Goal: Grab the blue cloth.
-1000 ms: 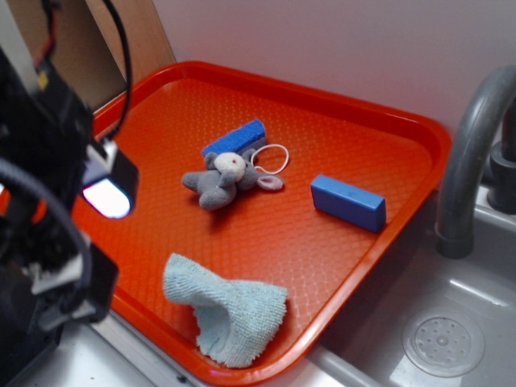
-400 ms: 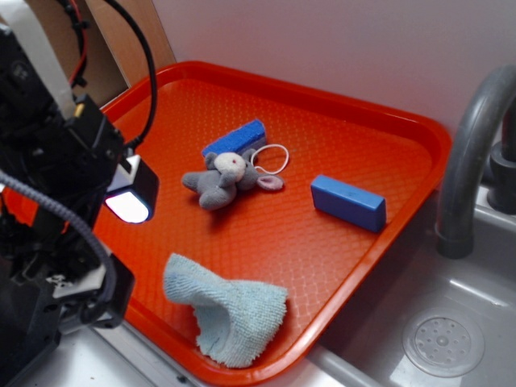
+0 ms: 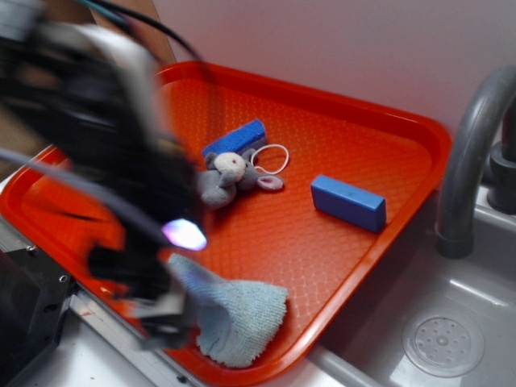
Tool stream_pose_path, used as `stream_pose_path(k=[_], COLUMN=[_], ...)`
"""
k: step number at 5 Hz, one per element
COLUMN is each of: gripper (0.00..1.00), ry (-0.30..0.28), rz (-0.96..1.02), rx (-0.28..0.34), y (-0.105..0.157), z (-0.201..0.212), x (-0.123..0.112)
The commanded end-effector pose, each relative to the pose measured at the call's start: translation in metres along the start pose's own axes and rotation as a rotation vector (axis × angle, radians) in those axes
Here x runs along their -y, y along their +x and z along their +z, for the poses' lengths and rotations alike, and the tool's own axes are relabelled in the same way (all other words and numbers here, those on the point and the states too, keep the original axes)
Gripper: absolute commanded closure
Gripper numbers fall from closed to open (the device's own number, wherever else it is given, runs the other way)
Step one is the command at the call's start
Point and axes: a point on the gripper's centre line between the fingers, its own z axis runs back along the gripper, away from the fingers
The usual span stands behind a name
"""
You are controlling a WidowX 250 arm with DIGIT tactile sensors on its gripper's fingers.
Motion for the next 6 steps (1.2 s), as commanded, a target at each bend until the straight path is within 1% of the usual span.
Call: stream_pose_path(k=[1, 2, 3, 4, 6], gripper=[0.00, 1.00, 1.00, 1.00, 1.00], ry=[-0.004, 0.011, 0.032, 0.027, 0.075], rz=[-0.038, -0.041, -0.052, -0.045, -0.002], rx=[-0.030, -0.001, 0.009, 0.004, 0.010], y=[0.027, 0.024, 0.019, 0.013, 0.004], z=[-0.045, -0.033, -0.024, -0.016, 0.000], x=[0.013, 0.018, 0.023, 0.028, 0.027])
